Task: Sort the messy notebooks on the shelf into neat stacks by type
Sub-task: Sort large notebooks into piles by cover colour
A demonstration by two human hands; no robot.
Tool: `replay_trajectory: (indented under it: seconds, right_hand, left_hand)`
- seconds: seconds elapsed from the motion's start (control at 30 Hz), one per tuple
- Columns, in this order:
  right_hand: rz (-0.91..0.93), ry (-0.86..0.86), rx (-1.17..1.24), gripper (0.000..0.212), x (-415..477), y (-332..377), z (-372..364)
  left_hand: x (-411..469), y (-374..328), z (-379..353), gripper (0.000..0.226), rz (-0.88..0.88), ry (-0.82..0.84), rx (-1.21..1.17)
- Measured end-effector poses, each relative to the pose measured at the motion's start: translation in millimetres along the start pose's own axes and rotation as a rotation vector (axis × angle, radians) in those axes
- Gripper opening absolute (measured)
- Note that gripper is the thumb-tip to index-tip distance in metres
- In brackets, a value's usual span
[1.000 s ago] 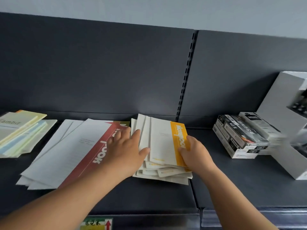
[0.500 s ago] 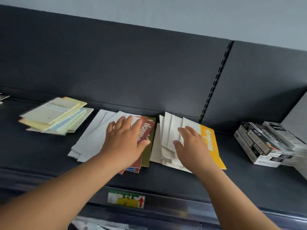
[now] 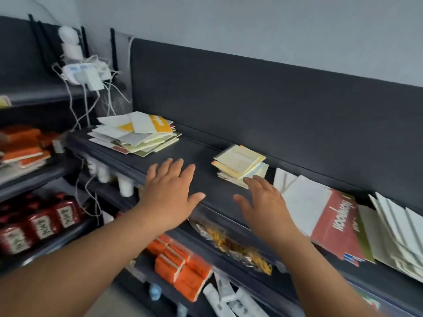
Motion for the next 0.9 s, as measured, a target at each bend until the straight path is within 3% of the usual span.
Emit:
replay_trajectory:
  seconds: [0.2,0.4,0.9]
  right_hand:
    - [0.129,0.083,0.074,0.058,45.2,112.9,-38.6]
    - [0.200,0.127,0.108,0.055,92.6,180.0,-47.4]
    - [0.127,0.127,0.223,0.053,311.1,205.9,-70.9]
  left_hand:
    - [-22.1,122.5,17.3,0.074,0.145,0.001,-0.015]
    - [-11.3,194.8,33.0,0.073,0.232,-0.058,-0.014]
    - [129.2,306.8,35.5,0.070,0.326,-0.045,0.022]
Point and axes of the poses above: each hand's wrist, its own x-axis towards the middle knuckle, its own z-axis out of the back of the hand, y = z × x, the point moved 7 cm from there along x, towards the middle knuckle, and after that the axes turned 13 degrees about y, right-handed, at the moved point
